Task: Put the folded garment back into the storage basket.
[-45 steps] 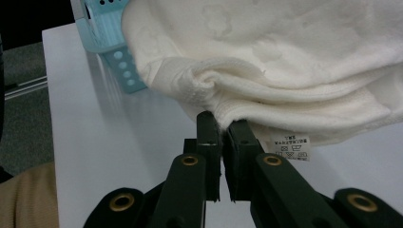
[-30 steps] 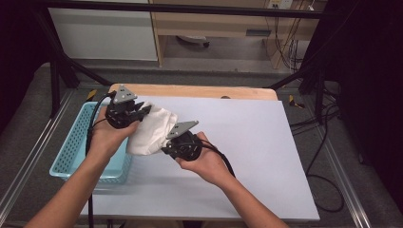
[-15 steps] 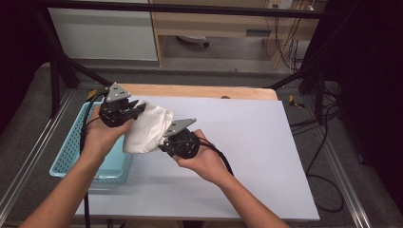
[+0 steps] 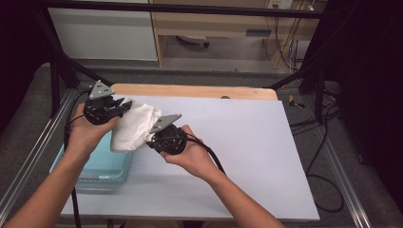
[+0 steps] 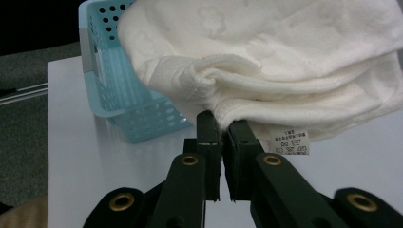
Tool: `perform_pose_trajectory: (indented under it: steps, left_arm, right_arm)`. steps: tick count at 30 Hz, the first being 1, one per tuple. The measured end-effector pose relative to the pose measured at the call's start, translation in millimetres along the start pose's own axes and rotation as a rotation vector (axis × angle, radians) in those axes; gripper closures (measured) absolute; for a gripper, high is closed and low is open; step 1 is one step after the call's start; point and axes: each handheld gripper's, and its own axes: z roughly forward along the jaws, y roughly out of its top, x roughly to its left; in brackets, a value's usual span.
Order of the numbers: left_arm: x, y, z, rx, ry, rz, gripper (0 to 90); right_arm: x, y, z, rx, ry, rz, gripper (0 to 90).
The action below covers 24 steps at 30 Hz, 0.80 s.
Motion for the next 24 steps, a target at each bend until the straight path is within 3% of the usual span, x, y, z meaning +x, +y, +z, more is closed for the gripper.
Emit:
perform_pose_trajectory:
  steps: [14, 24]
  left_arm:
    - [32.4, -12.6, -13.6, 0.010, 0.047, -0.006, 76.0]
    - [42.1, -17.1, -14.8, 0.017, 0.054, -0.019, 76.0]
  right_arm:
    - [6.3, 29.6, 32.0, 0.013, 0.014, -0.030, 86.1]
    - [8.6, 35.2, 45.5, 0.017, 0.018, -0.032, 86.0]
